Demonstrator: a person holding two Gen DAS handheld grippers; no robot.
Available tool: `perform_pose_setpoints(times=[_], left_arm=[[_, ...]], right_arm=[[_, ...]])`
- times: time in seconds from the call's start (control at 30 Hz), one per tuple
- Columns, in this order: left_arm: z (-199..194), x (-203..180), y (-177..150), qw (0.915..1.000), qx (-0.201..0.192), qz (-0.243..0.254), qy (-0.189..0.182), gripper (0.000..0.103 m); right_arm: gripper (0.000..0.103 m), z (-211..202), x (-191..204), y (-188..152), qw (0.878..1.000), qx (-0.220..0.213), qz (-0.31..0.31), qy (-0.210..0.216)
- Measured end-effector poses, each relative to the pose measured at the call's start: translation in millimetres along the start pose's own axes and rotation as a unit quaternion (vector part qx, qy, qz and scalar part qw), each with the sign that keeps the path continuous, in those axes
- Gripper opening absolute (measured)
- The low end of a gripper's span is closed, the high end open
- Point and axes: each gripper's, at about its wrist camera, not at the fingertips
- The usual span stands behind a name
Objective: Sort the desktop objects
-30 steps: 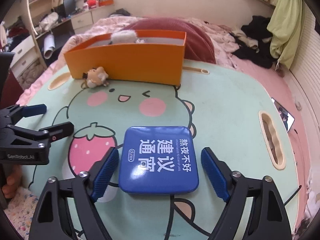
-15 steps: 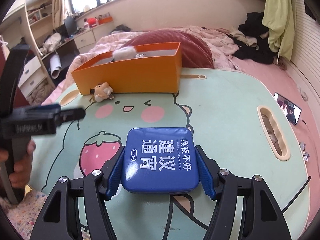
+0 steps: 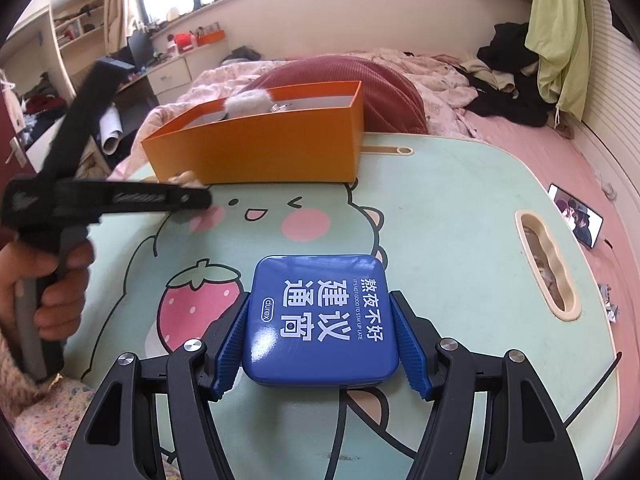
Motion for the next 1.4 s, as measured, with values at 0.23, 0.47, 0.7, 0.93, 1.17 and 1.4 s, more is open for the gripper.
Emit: perform_pose_setpoints(times=[0.23,0.47,0.7,0.93,1.17,1.4], left_arm=[[-46,0,-34,0.9989,-0.04,0.019,-0.015,0.043],[-81,-1,-4,0.9951,-0.091,0.03,-0.027,0.044],[-89,5,67,0.9924,-0.119,0.026,-0.016,0.044],[-23,35,116,0.9975,-0.044,-0.045,-0.031,0.056],[-28,54,79,0.9952,-0.054,-0.065,-0.048,0.067],[-48,41,48,0.9968,-0.067,-0.035,-0.027,0.067]], right_arm=[[0.066,-9,3,9,1.0,-0.009,-0.007,0.0],[0.066,-26,15,66,0.998,-0.051,-0.004,0.026],[0.066,-3,22,152,0.997,-0.053,0.022,0.045],[0.07,66,4,189,0.992,0.023,0.112,0.059],[0.071,54,-5,163,0.991,0.023,0.118,0.063],[0.072,20,27,138,0.999,-0.028,0.034,0.004]])
Point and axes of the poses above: each gripper's, at about its wrist camera, not at the fingertips, and z roughly the way its jaws point, x to its left, y to its top, and after that the axes turned 4 degrees about z, right-handed
